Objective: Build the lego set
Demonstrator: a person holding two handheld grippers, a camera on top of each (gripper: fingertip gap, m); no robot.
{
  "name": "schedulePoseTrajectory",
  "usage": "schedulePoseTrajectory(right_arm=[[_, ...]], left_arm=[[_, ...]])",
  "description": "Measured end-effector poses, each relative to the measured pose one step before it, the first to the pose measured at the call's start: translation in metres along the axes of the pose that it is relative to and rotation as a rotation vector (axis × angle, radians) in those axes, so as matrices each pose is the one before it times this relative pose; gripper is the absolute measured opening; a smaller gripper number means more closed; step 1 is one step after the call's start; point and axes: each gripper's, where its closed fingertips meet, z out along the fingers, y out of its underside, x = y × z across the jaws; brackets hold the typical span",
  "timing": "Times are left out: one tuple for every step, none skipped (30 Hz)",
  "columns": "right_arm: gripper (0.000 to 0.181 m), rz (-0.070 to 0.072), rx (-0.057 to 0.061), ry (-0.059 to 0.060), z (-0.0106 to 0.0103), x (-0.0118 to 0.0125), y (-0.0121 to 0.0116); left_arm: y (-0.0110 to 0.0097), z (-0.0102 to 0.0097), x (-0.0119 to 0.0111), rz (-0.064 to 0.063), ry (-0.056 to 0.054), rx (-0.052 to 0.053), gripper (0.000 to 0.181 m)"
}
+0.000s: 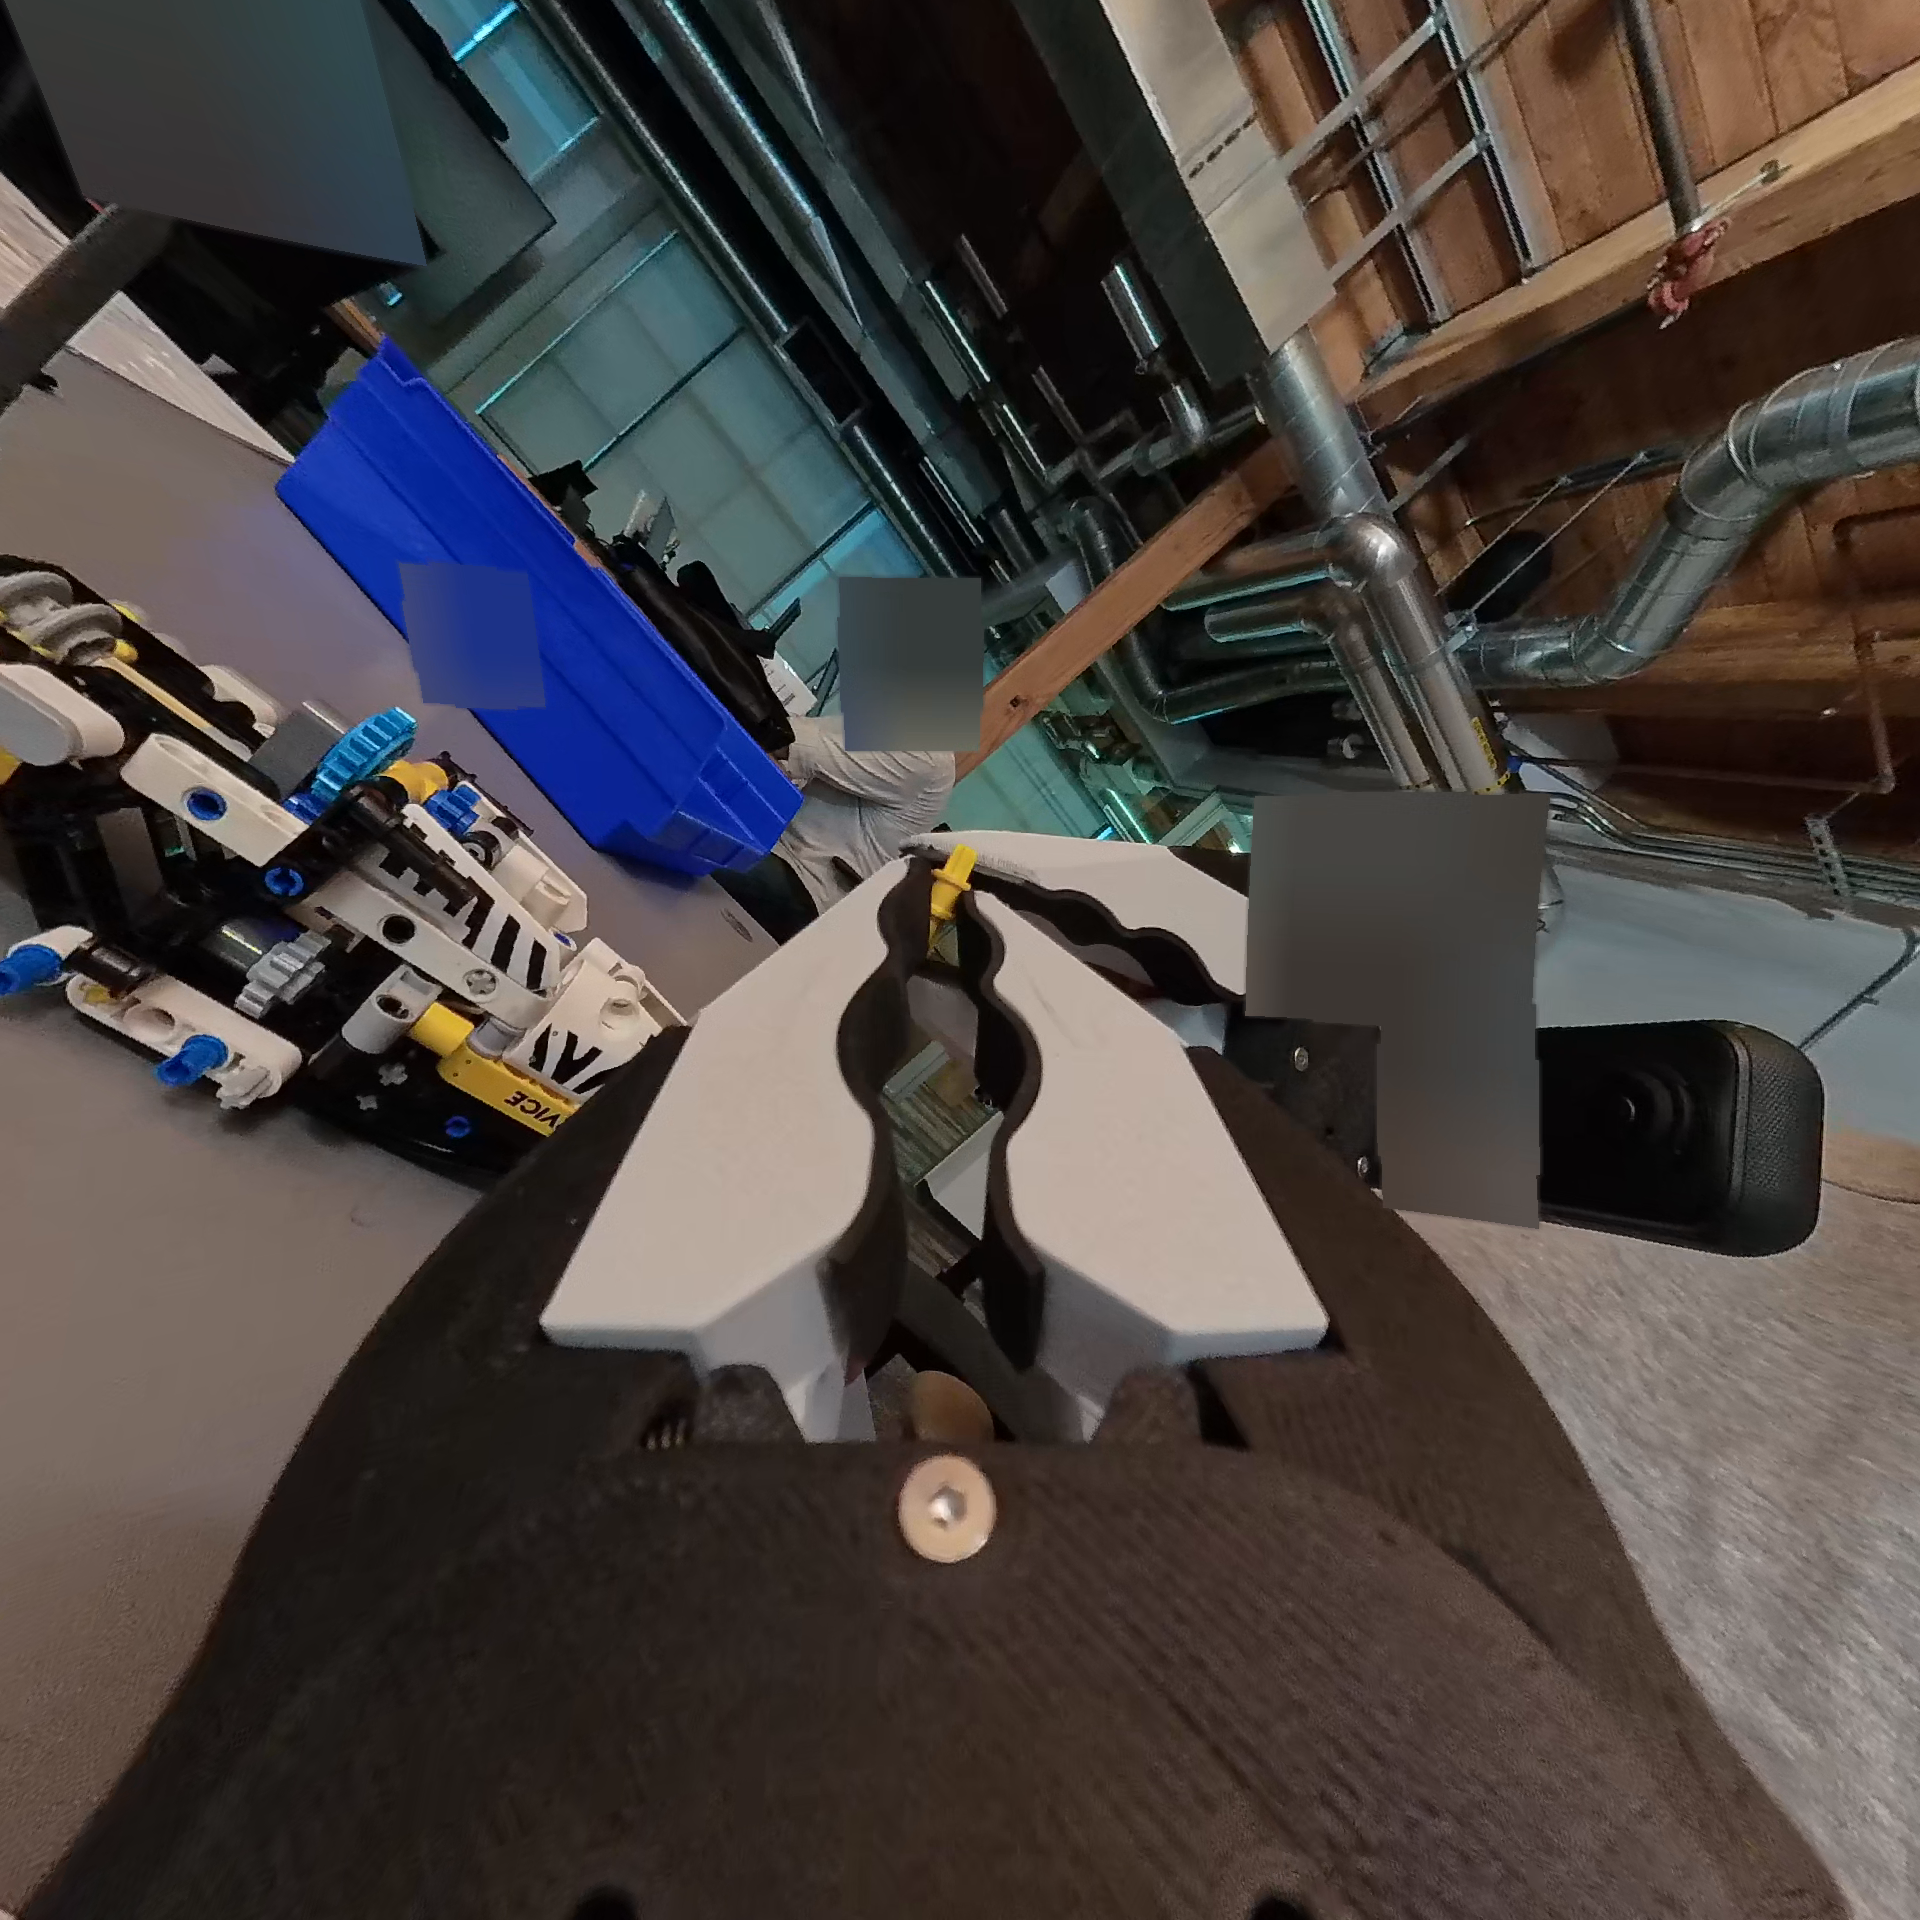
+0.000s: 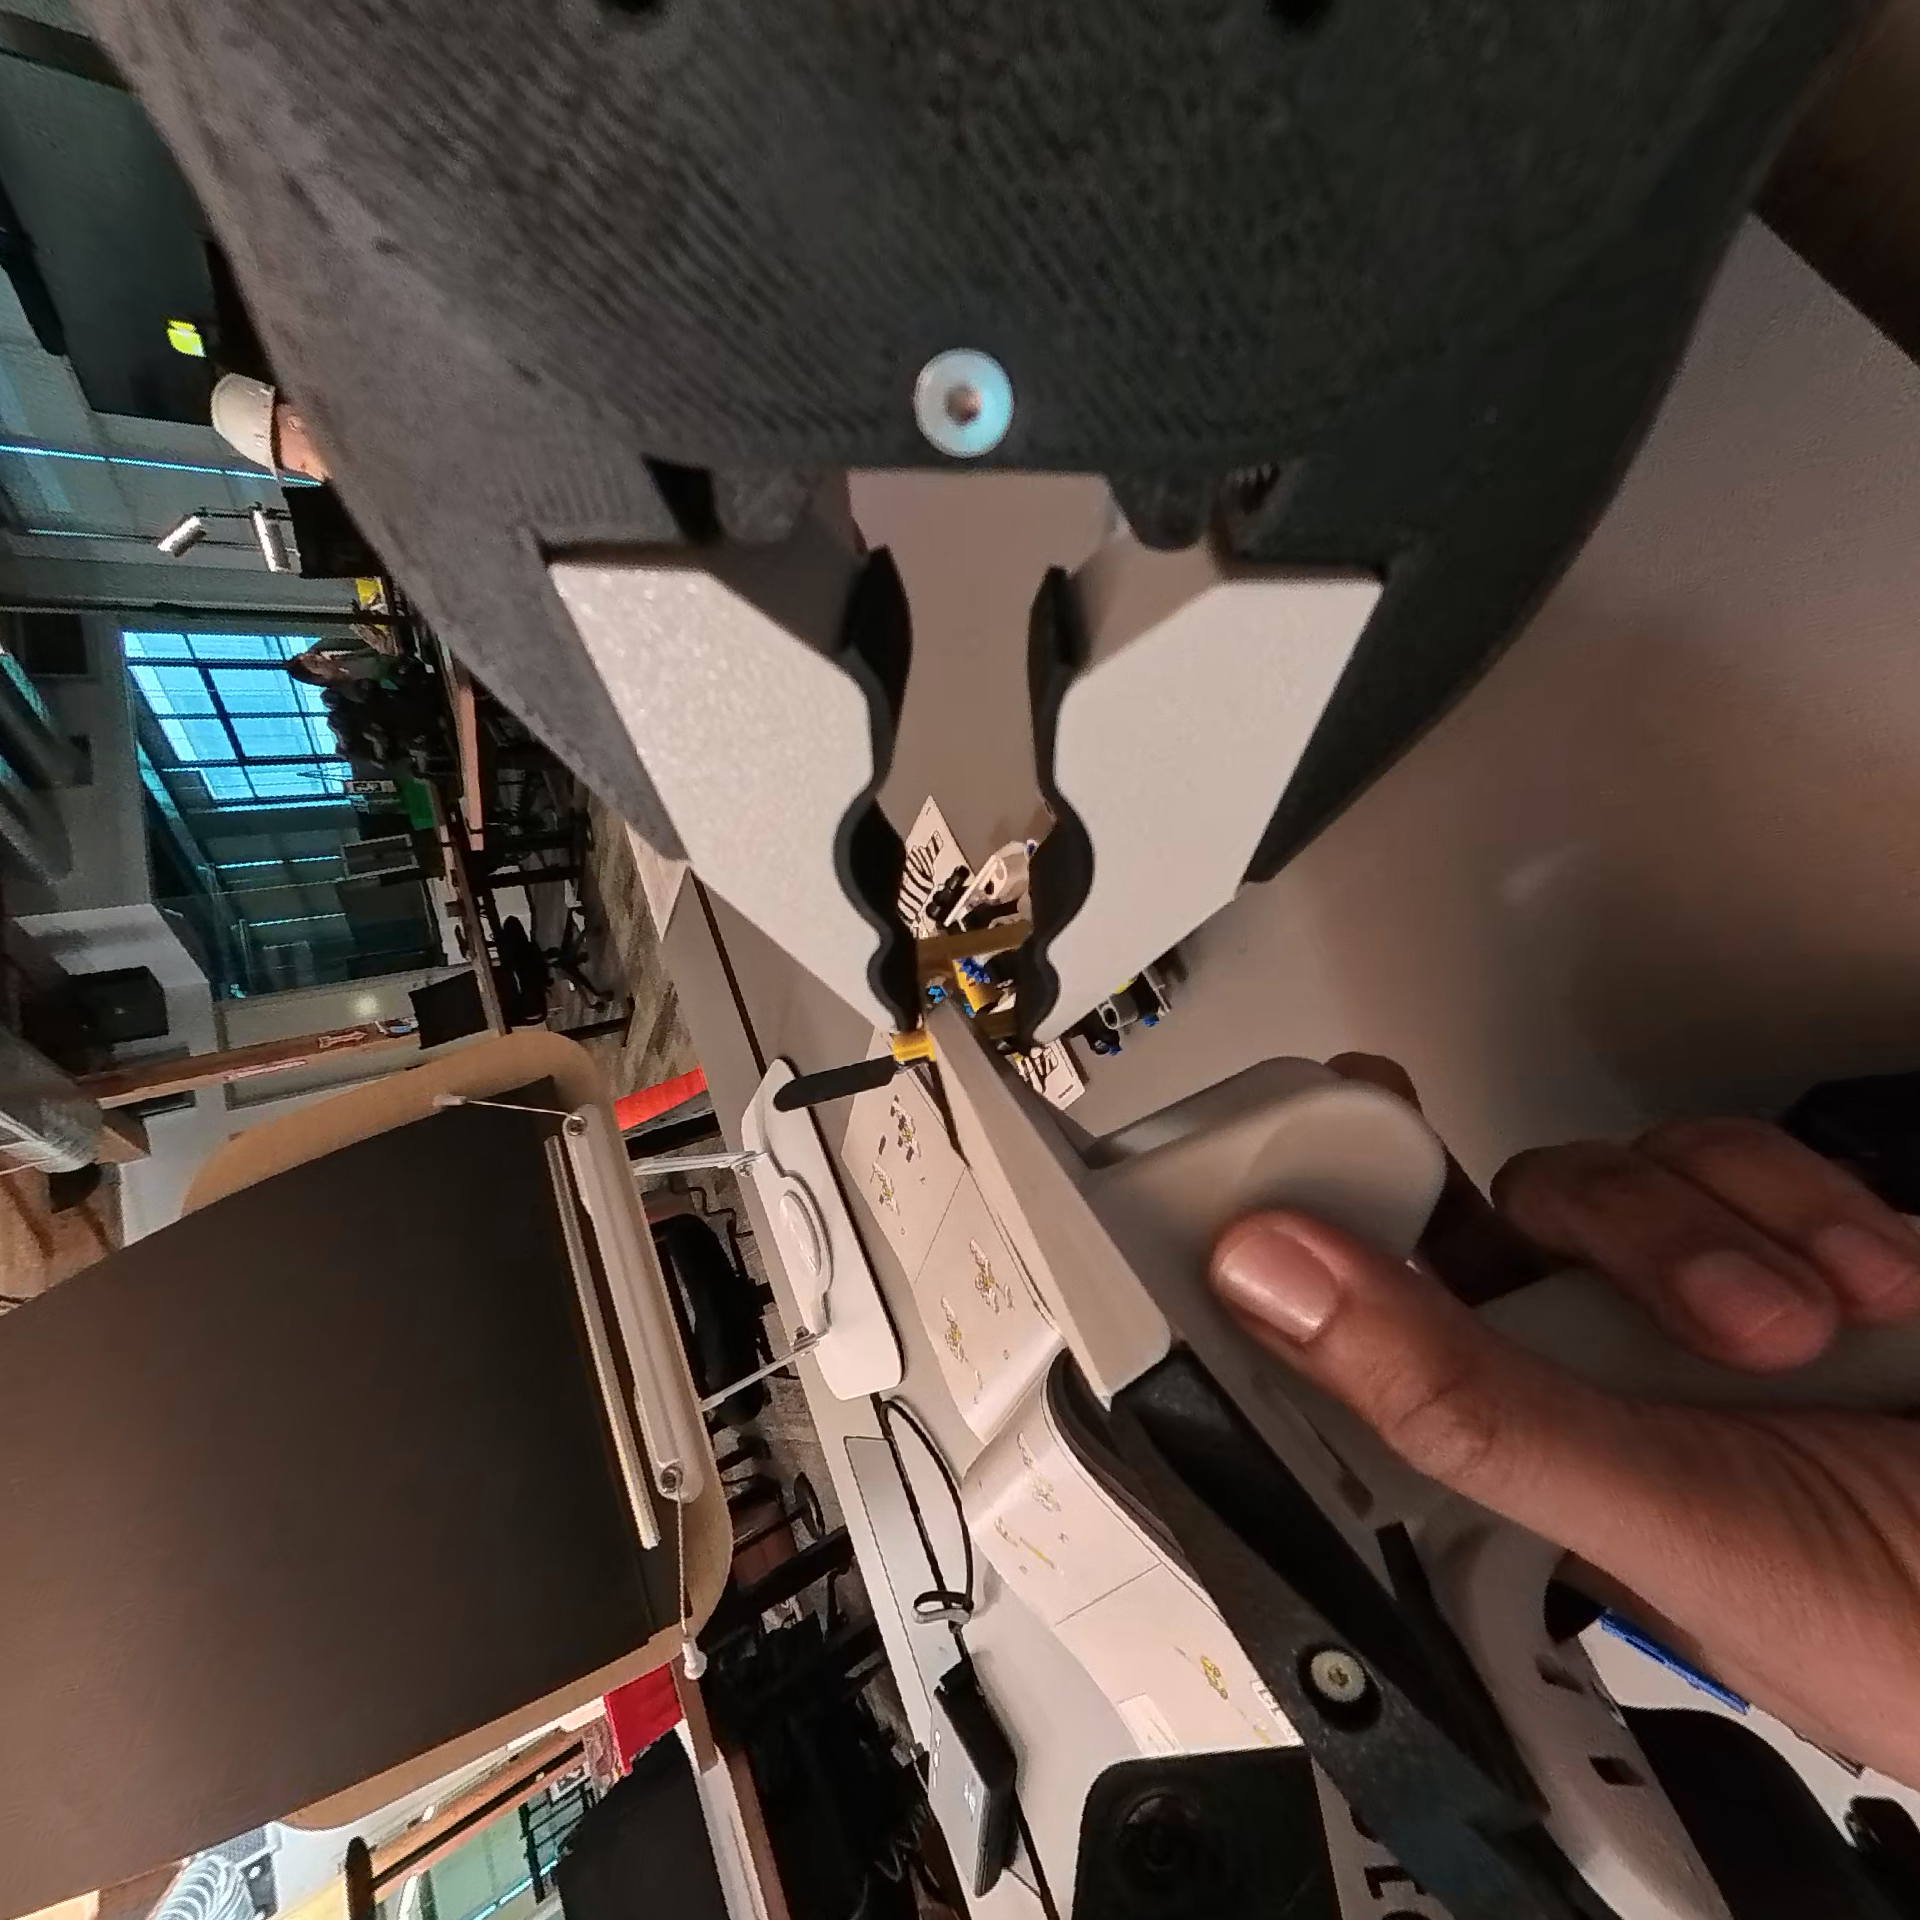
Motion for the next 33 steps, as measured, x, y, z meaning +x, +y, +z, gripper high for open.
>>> schedulePoseTrajectory(right_arm=[[0.017,0.0001,-0.0001,-0.0002,0.00009,-0.00001,0.00000],[0.017,0.0000,0.0006,0.0001,0.00001,0.00014,-0.00004],[0.017,0.0003,0.0003,0.0000,0.00008,0.00014,-0.00002],[0.017,-0.0001,0.0002,0.0000,0.00011,0.00004,-0.00005],[0.017,-0.0006,0.0003,0.0003,0.00002,0.00014,0.00004],[0.017,-0.0004,0.0002,0.0002,0.00014,0.00001,0.00001],[0.017,-0.0003,-0.0002,-0.0007,0.00008,0.00001,0.00010],[0.017,-0.0004,0.0017,-0.0010,-0.00001,0.00003,-0.00009],[0.017,0.0018,0.0049,-0.0027,-0.00022,0.00011,-0.00023],[0.016,0.0091,0.0075,-0.0063,-0.00007,0.00000,-0.00030],[0.017,0.0181,0.0086,-0.0102,0.00014,0.00003,-0.00024],[0.017,0.0219,0.0100,-0.0119,0.00026,0.00004,-0.00034],[0.017,0.0208,0.0119,-0.0116,0.00008,0.00004,-0.00073],[0.017,0.0178,0.0133,-0.0101,-0.00027,0.00001,-0.00119],[0.017,0.0106,0.0127,-0.0068,-0.00041,-0.00003,-0.00121],[0.017,-0.0012,0.0109,-0.0012,-0.00044,0.00014,-0.00098],[0.018,-0.0122,0.0104,0.0046,-0.00031,0.00006,-0.00110],[0.020,-0.0200,0.0122,0.0093,-0.00031,-0.00020,-0.00152],[0.025,-0.0252,0.0125,0.0160,-0.00019,0.00010,-0.00171],[0.030,-0.0225,0.0072,0.0168,0.00004,0.00036,-0.00081],[0.036,-0.0129,0.0033,0.0031,0.00058,-0.00094,-0.00014],[0.039,0.0018,-0.0019,-0.0084,0.00075,-0.00168,0.00072],[0.044,0.0152,-0.0003,-0.0173,0.00083,-0.00221,0.00093],[0.049,0.0214,0.0069,-0.0216,0.00051,-0.00216,0.00006],[0.051,0.0232,0.0131,-0.0129,-0.00026,-0.00050,-0.00067],[0.052,0.0209,0.0234,-0.0140,-0.00116,-0.00037,-0.00221],[0.053,0.0211,0.0326,-0.0162,-0.00180,-0.00048,-0.00356],[0.053,0.0260,0.0345,-0.0156,-0.00218,-0.00005,-0.00392],[0.053,0.0313,0.0345,-0.0212,-0.00217,-0.00053,-0.00380],[0.054,0.0358,0.0365,-0.0292,-0.00227,-0.00144,-0.00411],[0.056,0.0343,0.0384,-0.0280,-0.00288,-0.00107,-0.00459],[0.057,0.0228,0.0405,-0.0183,-0.00369,-0.00006,-0.00518],[0.056,0.0096,0.0386,-0.0073,-0.00428,0.00115,-0.00502]], left_arm=[[0.00009,-0.00006,-0.00006,-0.0002,-0.0001,-0.0003,0.002],[0.00000,0.00000,0.00020,-0.0004,0.0012,0.0000,0.002],[-0.00002,-0.00005,0.00011,-0.0008,0.0007,-0.0004,0.002],[0.00003,0.00001,-0.00003,-0.0007,0.0006,-0.0004,0.002],[0.00008,-0.00005,0.00003,-0.0004,0.0005,-0.0002,0.002],[0.00008,0.00004,0.00001,-0.0013,0.0002,-0.0002,0.002],[0.00006,-0.00007,-0.00012,-0.0015,0.0005,-0.0008,0.002],[0.00005,-0.00009,0.00021,-0.0008,0.0020,-0.0005,0.002],[0.00000,0.00003,0.00046,-0.0007,0.0036,-0.0006,0.002],[-0.00001,-0.00010,0.00023,-0.0012,0.0035,-0.0009,0.002],[-0.00023,0.00004,0.00011,-0.0020,0.0030,0.0001,0.002],[-0.00039,-0.00019,0.00021,-0.0032,0.0038,0.0023,0.002],[-0.00060,-0.00033,0.00043,-0.0051,0.0059,0.0034,0.002],[-0.00042,-0.00041,0.00051,-0.0092,0.0079,0.0025,0.002],[-0.00031,-0.00035,0.00078,-0.0150,0.0112,0.0014,0.002],[-0.00030,-0.00040,0.00054,-0.0175,0.0117,0.0013,0.002],[-0.00072,-0.00054,0.00014,-0.0192,0.0099,0.0048,0.002],[-0.00093,-0.00092,0.00016,-0.0221,0.0123,0.0071,0.002],[-0.00113,-0.00115,0.00072,-0.0266,0.0172,0.0063,0.002],[-0.00073,-0.00094,0.00042,-0.0299,0.0164,0.0024,0.002],[-0.00071,-0.00105,0.00018,-0.0300,0.0153,0.0027,0.002],[-0.00057,-0.00090,0.00094,-0.0283,0.0187,0.0026,0.002],[0.00063,-0.00028,0.00144,-0.0256,0.0200,-0.0053,0.002],[0.00099,0.00029,0.00190,-0.0194,0.0194,-0.0073,0.001],[0.00164,0.00066,0.00116,-0.0168,0.0145,-0.0087,0.001],[0.00265,0.00111,0.00120,-0.0203,0.0162,-0.0151,0.002],[0.00272,0.00115,0.00193,-0.0237,0.0228,-0.0153,0.002],[0.00160,0.00116,0.00263,-0.0223,0.0280,-0.0070,0.002],[0.00029,0.00078,0.00301,-0.0198,0.0288,0.0027,0.002],[-0.00011,0.00067,0.00393,-0.0189,0.0332,0.0026,0.002],[0.00074,0.00059,0.00438,-0.0131,0.0317,-0.0040,0.002],[0.00075,0.00045,0.00277,-0.0101,0.0205,-0.0047,0.002],[0.00036,0.00019,0.00121,-0.0048,0.0087,-0.0026,0.001]])
